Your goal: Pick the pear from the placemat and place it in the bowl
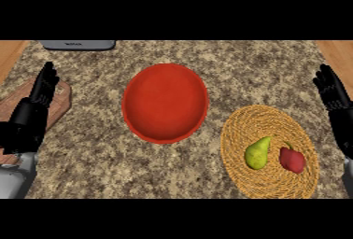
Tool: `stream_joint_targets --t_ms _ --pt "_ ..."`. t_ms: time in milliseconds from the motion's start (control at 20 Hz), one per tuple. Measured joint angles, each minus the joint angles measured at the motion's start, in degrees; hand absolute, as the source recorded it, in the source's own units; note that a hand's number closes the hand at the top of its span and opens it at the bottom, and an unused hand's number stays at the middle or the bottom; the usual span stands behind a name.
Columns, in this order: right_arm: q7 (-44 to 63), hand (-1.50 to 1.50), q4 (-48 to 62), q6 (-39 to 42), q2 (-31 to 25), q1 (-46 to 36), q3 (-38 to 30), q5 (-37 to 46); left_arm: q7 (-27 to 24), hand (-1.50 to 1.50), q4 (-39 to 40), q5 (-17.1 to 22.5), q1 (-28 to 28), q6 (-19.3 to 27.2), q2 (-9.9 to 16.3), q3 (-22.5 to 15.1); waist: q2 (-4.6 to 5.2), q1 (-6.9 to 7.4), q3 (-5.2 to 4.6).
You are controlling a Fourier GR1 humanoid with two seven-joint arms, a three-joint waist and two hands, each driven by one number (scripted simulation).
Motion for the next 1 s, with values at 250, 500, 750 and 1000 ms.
stream_joint_targets --t_ms 250,500,750,1000 --pt "-8.73 1.5 4.78 10.96 1.86 2.63 -3.66 -10.55 1.44 0.0 -0.42 -1.2 -0.1 0.89 -0.38 0.79 -0.33 -0.47 0.41" --pt "-15.4 -1.5 13.13 8.03 2.42 6.48 -12.18 -12.46 3.47 0.0 0.2 -1.03 -0.19 1.5 -1.53 0.48 -0.13 -1.74 0.53" --pt "-31.89 -1.5 21.04 17.67 2.64 10.09 -14.7 -12.39 5.22 0.0 0.65 -2.18 -1.5 1.84 -3.4 -0.6 -0.34 -1.14 0.51" --pt "-35.53 -1.5 20.88 20.51 -3.81 12.28 -14.42 -6.19 6.26 0.0 -0.16 -3.19 -1.33 1.7 -4.04 -0.76 -0.54 -0.81 0.38"
